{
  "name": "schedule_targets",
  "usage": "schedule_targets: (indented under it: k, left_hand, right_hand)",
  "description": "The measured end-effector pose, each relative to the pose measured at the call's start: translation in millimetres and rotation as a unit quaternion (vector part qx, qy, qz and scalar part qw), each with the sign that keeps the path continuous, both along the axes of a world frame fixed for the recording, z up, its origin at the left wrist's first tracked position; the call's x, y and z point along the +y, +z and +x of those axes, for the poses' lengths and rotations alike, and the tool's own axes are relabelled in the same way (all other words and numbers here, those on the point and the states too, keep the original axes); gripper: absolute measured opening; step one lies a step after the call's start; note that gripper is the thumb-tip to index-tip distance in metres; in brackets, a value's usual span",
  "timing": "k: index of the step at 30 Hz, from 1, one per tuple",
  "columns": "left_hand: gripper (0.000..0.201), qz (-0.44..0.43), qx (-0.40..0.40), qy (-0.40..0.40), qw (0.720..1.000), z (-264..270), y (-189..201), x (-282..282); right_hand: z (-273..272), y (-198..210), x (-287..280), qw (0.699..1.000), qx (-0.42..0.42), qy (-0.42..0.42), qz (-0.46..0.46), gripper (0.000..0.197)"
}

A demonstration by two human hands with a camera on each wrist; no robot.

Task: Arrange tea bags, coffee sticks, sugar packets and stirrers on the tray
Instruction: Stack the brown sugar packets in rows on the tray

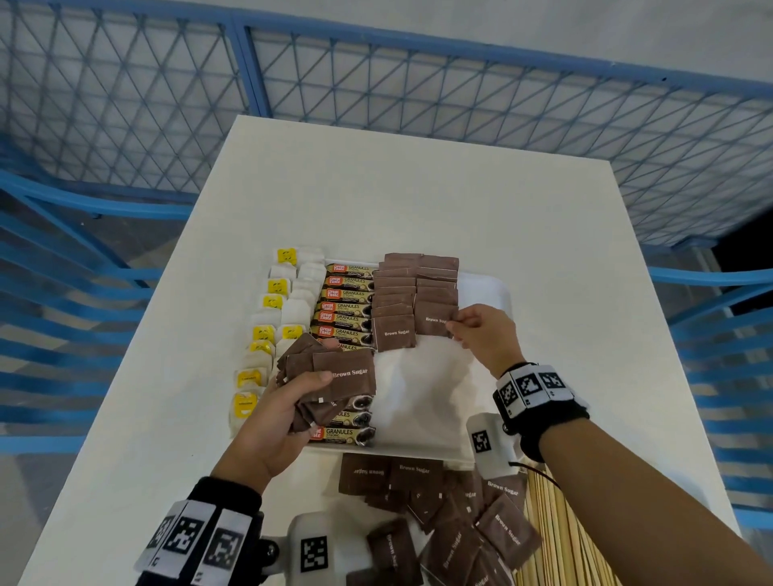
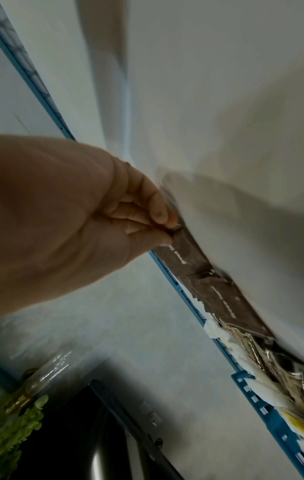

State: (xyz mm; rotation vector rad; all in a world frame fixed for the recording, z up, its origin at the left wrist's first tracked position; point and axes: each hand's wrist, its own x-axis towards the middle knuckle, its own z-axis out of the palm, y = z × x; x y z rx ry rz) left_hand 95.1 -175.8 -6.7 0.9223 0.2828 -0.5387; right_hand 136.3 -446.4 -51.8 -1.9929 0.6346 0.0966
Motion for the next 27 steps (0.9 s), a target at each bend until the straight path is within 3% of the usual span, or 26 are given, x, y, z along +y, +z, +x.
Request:
schedule_targets:
  k: [3, 6, 14, 17, 19, 22, 24, 27]
  left_hand:
    - [0.059, -0.018, -0.001, -0.002, 1.000, 1.0, -1.5, 1.3]
    - [0.029, -0.041, 0.008, 0.006, 0.999, 0.4, -0.4, 1.5]
    - [0.031, -0.014, 0.017, 0.012, 1.000, 1.3, 0.4, -3.5]
    - [0.045, 0.010, 0.020, 0.010, 1.000, 1.9, 1.7, -7.0]
    - [0.046, 0.024, 0.018, 0.005, 1.000, 1.3, 3.3, -9.0]
    - [0.044, 0.056, 0.013, -0.001, 0.998, 1.2, 3.6, -10.8]
    - [0.036, 0.065, 0.005, 0.000, 0.998, 0.8, 5.1, -11.3]
    - [0.032, 0.063, -0.004, -0.004, 0.998, 0.1, 6.7, -9.9]
  right_hand:
    - [3.3, -1.0, 2.9, 1.000, -0.011, -0.011, 0.002, 0.014]
    - [5.6, -0.8, 4.3, 1.000, -0.011, -0.016, -0.018, 0.009]
    - [0.6, 10.5, 10.4, 0.997, -0.010, -0.017, -0.073, 0.028]
    - [-8.4, 27.2, 28.2, 0.995, -0.059, 0.023, -0.074, 0.018]
    - [-15.9, 40.4, 43.4, 0.993, -0.055, 0.100, -0.037, 0.018]
    - [-26.9, 58.7, 62.8, 0.971, -0.003, 0.219, 0.094, 0.032]
    - [-32.7, 63.6, 71.0, 0.952, 0.014, 0.248, 0.181, 0.027]
    - [-35.6, 59.3, 75.1, 0.938, 0.010, 0.250, 0.240, 0.018]
